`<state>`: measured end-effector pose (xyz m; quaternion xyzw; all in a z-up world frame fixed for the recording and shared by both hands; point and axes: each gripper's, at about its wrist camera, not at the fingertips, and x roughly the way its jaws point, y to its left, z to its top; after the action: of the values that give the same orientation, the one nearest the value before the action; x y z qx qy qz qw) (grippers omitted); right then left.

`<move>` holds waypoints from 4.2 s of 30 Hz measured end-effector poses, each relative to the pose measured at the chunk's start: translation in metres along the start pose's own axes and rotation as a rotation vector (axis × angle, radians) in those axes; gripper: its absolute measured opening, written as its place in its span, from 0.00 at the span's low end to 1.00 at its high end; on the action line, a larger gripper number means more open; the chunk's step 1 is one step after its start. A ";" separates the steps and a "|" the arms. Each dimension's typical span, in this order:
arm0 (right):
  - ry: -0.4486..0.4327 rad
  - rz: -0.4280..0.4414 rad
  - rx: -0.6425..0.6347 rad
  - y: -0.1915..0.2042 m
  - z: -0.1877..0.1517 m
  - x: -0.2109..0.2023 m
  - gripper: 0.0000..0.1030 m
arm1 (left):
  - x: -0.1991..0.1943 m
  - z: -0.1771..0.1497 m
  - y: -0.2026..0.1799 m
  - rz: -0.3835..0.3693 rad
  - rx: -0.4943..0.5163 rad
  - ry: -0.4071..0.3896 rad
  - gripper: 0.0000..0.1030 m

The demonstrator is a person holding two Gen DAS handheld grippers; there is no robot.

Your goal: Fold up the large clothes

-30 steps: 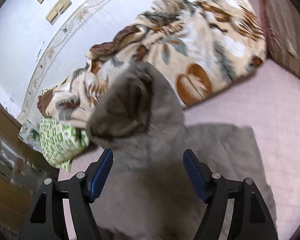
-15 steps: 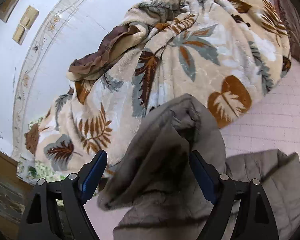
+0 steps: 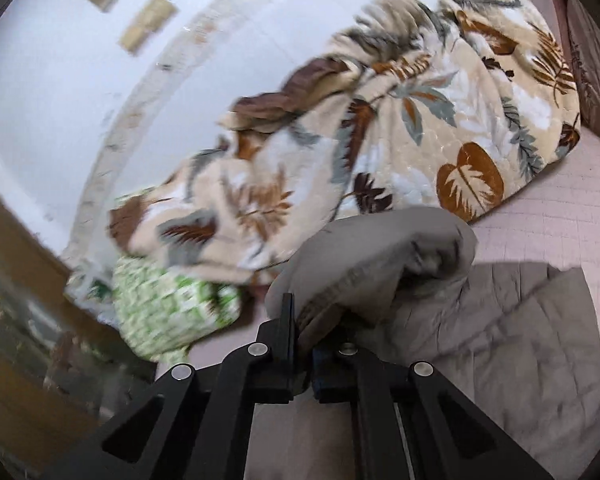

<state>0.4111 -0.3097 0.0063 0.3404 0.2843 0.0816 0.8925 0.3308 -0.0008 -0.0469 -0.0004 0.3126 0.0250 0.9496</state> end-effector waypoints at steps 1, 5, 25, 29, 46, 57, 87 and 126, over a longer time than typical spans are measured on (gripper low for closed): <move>0.000 0.013 -0.006 0.002 -0.007 -0.011 0.06 | 0.000 0.001 0.003 0.001 -0.010 0.000 0.75; -0.013 0.049 -0.038 0.001 -0.059 -0.072 0.06 | -0.002 0.004 0.019 0.002 -0.062 0.004 0.75; 0.294 -0.121 -0.019 -0.112 -0.249 -0.042 0.21 | -0.002 -0.021 -0.059 -0.256 0.173 0.095 0.75; 0.368 -0.111 -0.046 -0.112 -0.244 -0.062 0.28 | 0.025 -0.041 -0.078 -0.200 0.238 0.211 0.75; 0.251 -0.293 -0.317 -0.106 -0.191 -0.035 0.28 | -0.010 -0.027 -0.069 -0.255 0.178 0.074 0.75; 0.356 -0.192 -0.191 -0.145 -0.201 -0.029 0.29 | 0.035 -0.051 -0.088 -0.235 0.212 0.284 0.77; 0.436 -0.296 -0.456 -0.039 -0.092 0.153 0.37 | 0.035 -0.055 -0.090 -0.299 0.170 0.258 0.77; 0.174 -0.201 -0.415 -0.095 -0.145 -0.026 0.38 | 0.016 -0.050 -0.091 -0.277 0.188 0.168 0.77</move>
<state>0.3034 -0.3089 -0.1316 0.1114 0.3698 0.0781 0.9191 0.3188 -0.0922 -0.0980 0.0432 0.3889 -0.1352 0.9103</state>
